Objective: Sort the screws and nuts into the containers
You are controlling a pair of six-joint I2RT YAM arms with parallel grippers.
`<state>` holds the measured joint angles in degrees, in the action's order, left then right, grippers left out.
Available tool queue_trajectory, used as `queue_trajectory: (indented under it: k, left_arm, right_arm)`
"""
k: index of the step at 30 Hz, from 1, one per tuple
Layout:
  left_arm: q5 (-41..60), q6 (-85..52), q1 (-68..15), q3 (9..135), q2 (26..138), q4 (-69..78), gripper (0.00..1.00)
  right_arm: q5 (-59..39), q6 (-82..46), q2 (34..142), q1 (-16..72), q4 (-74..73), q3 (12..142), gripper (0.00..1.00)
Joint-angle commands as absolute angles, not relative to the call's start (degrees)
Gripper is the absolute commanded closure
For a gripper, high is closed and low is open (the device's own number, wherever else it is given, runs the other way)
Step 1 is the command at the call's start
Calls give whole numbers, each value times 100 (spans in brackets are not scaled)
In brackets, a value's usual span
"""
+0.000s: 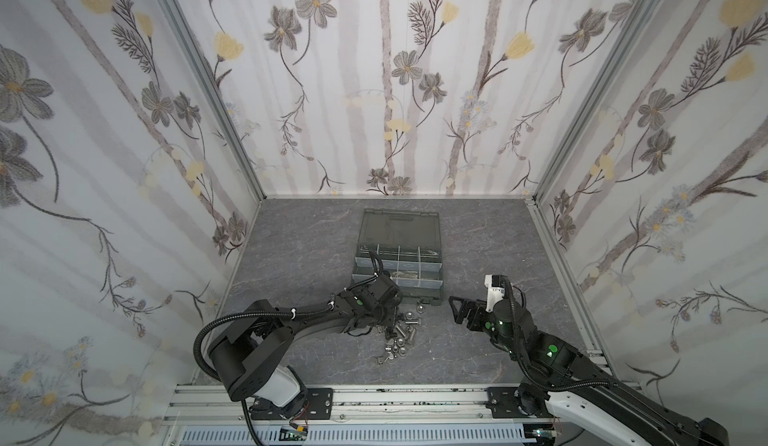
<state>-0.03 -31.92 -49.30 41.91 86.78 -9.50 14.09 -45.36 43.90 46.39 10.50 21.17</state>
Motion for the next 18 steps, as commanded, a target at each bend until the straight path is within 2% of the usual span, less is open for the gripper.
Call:
queue_trajectory:
  k: [1,18]
  left_arm:
    - [-121,-3247,-4931,4218,8749,-871,65]
    - [-168,-3291,-4948,4201,8956,-844,77]
  right_arm:
    - [1514,-4657,4430,4649,964,2075,0]
    - [1547,-4702,4377,4649,963,2004,0]
